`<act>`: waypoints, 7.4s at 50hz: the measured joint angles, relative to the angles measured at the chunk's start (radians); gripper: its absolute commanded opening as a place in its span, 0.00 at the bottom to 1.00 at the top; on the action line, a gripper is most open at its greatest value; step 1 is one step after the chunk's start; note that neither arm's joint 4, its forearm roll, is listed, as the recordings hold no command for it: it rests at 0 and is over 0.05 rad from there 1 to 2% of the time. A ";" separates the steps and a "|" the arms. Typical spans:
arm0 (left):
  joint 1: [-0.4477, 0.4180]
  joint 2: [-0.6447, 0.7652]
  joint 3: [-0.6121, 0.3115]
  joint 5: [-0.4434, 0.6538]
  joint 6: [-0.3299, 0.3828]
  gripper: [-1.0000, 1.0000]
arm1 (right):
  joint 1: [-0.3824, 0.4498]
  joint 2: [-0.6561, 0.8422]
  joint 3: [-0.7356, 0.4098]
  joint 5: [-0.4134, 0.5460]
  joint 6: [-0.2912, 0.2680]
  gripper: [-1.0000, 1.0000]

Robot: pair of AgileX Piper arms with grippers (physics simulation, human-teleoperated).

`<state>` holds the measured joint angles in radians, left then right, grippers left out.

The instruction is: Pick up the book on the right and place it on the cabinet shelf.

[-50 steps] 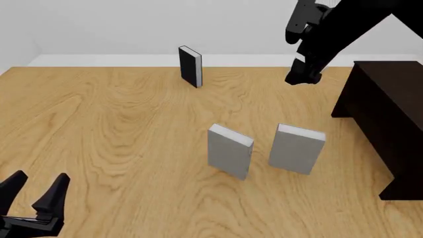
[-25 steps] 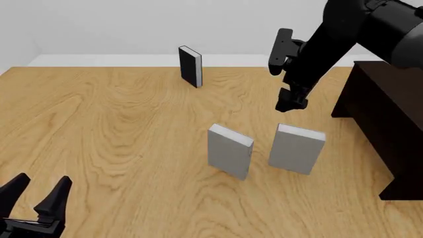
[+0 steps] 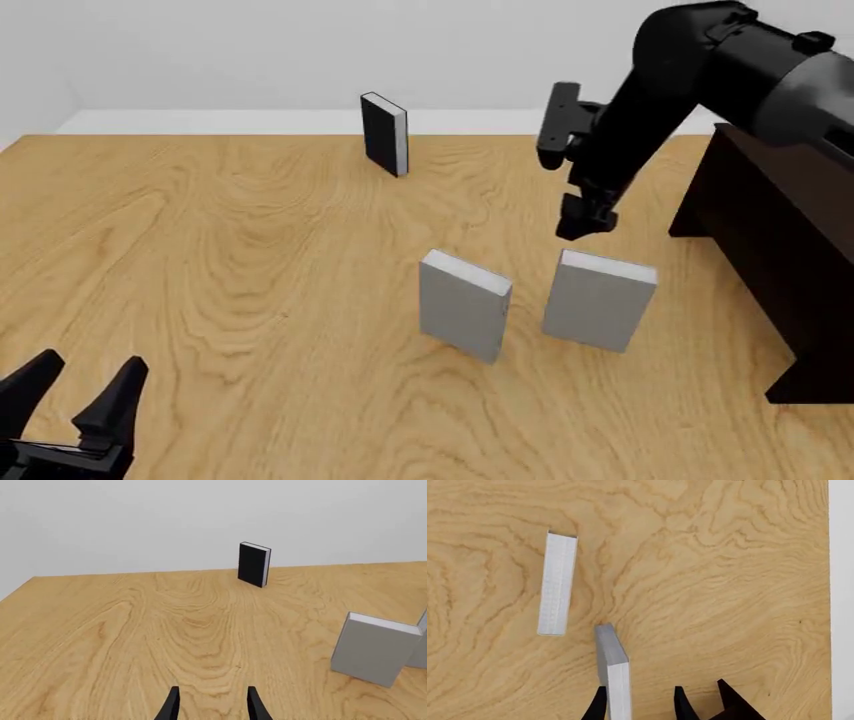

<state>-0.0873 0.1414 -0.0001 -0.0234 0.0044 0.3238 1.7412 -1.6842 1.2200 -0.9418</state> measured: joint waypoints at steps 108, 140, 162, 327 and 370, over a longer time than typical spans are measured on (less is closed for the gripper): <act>-0.020 -0.003 0.000 0.041 -0.014 1.00 | -0.019 0.079 0.212 -0.154 0.091 1.00; -0.024 -0.007 0.000 0.048 -0.017 1.00 | -0.009 0.063 0.237 -0.164 0.079 0.00; -0.031 0.019 0.000 0.023 -0.026 1.00 | -0.044 0.019 0.189 -0.107 0.056 0.00; -0.086 -0.014 0.000 0.027 -0.039 1.00 | -0.307 -0.216 1.315 -2.219 -0.480 0.00; -0.089 -0.011 0.000 0.027 -0.043 1.00 | -0.429 -0.087 1.300 -2.316 -0.472 0.00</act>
<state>-0.1768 0.1300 -0.0002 0.0035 -0.0385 -0.1052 1.6540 -0.3846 -1.0961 -1.4134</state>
